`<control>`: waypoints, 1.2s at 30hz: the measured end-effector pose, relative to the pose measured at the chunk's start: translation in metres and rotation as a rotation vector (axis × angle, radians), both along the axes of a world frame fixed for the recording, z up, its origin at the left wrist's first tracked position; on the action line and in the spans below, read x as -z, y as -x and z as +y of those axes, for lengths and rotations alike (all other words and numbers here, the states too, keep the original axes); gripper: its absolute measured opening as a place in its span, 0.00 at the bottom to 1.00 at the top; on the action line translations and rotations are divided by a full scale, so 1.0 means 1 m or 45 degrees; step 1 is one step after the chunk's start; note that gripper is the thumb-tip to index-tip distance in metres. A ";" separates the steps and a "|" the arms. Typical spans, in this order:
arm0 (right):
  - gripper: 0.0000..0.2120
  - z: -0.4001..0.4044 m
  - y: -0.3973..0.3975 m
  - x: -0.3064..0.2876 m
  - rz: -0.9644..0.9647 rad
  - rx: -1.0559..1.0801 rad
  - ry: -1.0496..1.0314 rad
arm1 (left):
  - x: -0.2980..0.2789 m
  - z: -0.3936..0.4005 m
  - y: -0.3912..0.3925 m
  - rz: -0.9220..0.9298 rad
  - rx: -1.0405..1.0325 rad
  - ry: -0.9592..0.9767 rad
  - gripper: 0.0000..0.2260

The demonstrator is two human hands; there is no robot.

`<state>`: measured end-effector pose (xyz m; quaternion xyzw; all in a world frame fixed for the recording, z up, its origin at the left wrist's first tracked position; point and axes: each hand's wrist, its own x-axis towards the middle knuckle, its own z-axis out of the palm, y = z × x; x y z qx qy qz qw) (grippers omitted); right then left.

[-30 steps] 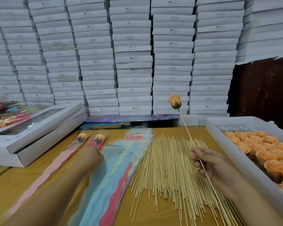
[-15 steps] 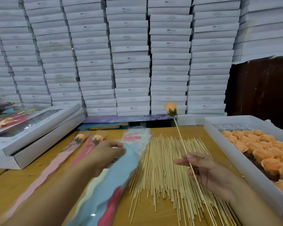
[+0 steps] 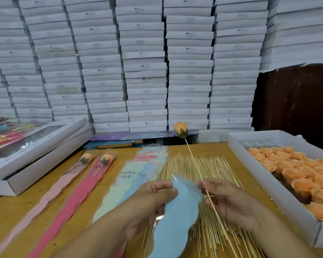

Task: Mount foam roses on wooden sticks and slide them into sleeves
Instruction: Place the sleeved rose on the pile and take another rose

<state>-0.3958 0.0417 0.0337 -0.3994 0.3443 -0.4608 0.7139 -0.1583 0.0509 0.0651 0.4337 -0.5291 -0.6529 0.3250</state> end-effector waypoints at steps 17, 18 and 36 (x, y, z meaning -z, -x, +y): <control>0.08 0.007 -0.008 -0.001 0.313 -0.113 0.067 | 0.014 -0.028 0.016 0.122 -0.236 0.001 0.08; 0.09 0.007 -0.008 -0.002 0.303 -0.089 0.074 | 0.016 -0.029 0.018 0.085 -0.262 0.037 0.06; 0.10 0.003 -0.010 0.002 0.335 0.014 0.149 | 0.022 -0.026 0.021 0.005 -0.179 0.033 0.14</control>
